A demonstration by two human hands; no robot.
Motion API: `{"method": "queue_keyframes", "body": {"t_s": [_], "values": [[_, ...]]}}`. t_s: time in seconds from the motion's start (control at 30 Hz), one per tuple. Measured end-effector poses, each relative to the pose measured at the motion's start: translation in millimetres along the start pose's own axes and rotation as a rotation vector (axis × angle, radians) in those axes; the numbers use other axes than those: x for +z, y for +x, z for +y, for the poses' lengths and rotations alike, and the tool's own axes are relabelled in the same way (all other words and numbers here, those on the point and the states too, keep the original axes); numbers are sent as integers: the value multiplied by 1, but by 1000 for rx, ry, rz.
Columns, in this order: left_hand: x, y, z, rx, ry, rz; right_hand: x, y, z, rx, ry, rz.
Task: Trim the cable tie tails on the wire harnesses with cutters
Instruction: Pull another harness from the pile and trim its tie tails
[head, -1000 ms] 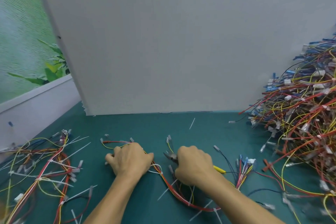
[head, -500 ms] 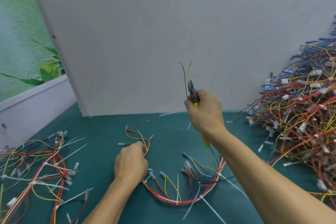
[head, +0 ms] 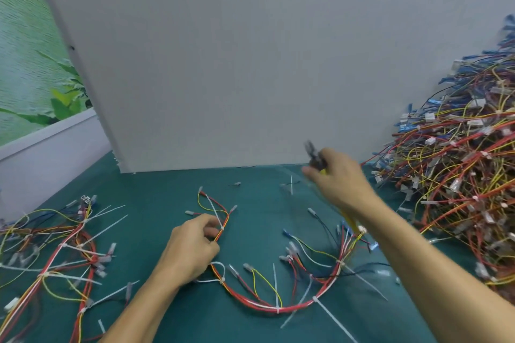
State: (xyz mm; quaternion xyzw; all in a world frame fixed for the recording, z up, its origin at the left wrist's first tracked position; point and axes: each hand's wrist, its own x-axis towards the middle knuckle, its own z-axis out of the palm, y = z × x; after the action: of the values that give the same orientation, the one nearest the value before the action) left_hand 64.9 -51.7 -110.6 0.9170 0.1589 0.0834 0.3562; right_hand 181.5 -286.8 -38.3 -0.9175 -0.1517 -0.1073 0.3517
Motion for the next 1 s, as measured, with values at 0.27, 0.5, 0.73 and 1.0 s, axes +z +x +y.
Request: {"method": "queue_keyframes", "body": {"t_s": [0.27, 0.5, 0.73, 1.0], "values": [[-4, -6, -5, -63, -178, 43, -52, -57, 34, -178, 534, 376], [2, -4, -10, -121, -175, 120, -78, -49, 32, 1, 914, 741], [6, 1, -12, -137, -167, 144, -112, -91, 25, -338, 314, 559], [4, 3, -14, -169, -240, 130, -13, -148, 53, -651, -351, -270]]}}
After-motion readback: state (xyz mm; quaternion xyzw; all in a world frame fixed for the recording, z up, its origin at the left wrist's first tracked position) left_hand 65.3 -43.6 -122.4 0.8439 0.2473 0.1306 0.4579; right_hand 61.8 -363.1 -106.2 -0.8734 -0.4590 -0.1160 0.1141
